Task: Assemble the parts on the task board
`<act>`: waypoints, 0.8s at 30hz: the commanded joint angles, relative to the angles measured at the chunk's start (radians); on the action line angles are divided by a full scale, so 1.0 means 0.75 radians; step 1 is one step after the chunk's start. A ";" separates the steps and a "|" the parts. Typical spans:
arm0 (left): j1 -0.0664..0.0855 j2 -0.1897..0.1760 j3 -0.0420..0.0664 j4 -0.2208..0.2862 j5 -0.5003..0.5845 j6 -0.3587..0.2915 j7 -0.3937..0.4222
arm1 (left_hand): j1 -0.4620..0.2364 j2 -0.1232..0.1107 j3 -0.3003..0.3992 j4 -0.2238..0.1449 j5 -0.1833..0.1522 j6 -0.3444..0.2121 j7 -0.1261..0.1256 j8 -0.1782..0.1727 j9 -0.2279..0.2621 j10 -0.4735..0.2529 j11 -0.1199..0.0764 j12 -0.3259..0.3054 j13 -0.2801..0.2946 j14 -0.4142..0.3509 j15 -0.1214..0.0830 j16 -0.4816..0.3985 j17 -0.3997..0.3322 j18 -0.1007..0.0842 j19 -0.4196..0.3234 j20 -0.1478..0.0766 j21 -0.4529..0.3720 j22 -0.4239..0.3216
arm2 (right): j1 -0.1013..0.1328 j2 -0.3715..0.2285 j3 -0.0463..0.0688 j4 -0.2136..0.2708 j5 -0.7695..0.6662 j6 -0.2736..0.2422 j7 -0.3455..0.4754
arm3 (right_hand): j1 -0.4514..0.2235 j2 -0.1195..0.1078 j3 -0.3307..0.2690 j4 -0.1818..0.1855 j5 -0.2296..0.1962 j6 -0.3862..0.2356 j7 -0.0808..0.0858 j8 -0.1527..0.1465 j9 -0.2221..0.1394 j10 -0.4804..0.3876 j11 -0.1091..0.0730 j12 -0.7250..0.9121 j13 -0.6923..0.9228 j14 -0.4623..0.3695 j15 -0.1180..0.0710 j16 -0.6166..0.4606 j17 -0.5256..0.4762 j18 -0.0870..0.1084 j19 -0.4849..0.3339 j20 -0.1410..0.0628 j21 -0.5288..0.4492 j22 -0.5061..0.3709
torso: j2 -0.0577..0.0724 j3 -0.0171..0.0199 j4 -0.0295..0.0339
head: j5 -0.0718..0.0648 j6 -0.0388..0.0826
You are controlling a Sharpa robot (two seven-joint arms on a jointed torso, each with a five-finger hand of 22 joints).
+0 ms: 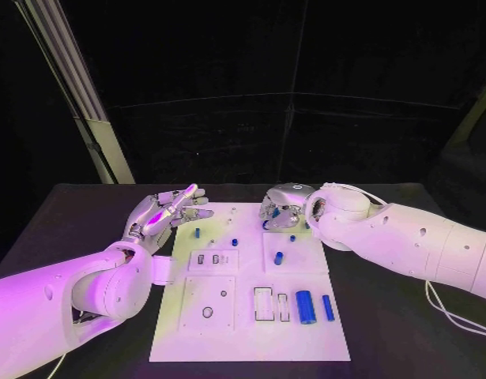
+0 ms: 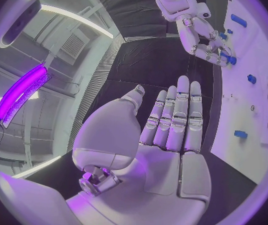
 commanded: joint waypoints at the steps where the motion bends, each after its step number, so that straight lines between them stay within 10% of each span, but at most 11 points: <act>1: 0.001 -0.003 0.001 0.001 0.012 0.013 -0.001 | -0.011 -0.005 0.002 -0.009 0.002 -0.009 0.005 -0.005 -0.002 -0.003 0.004 -0.005 -0.001 0.006 0.000 0.005 0.002 0.020 0.011 0.001 0.005 -0.002 | 0.004 0.006 0.001 -0.006 -0.044 0.053 -0.021 | 0.006 -0.012 0.015 0.001 0.015 -0.002 0.001 0.000 0.002 -0.011 0.002 -0.005 -0.001 -0.001 0.010 0.023 0.022 0.021 -0.001 0.001 0.022 0.020 | 0.004 0.0011 -0.0029 | 0.002 0.001; 24: 0.002 -0.016 0.001 -0.007 0.018 0.016 -0.012 | -0.007 -0.004 0.005 -0.014 0.002 -0.012 0.006 -0.005 -0.001 -0.006 0.004 -0.006 -0.001 0.007 0.000 0.005 0.003 0.020 0.013 0.001 0.004 -0.003 | 0.004 0.032 0.001 -0.038 -0.056 0.059 -0.019 | 0.023 -0.002 0.129 0.008 -0.005 0.035 -0.001 0.006 0.004 0.019 -0.002 0.003 0.000 -0.005 0.009 0.150 0.140 0.008 0.008 0.003 0.140 0.145 | 0.014 0.0018 -0.0046 | 0.016 0.000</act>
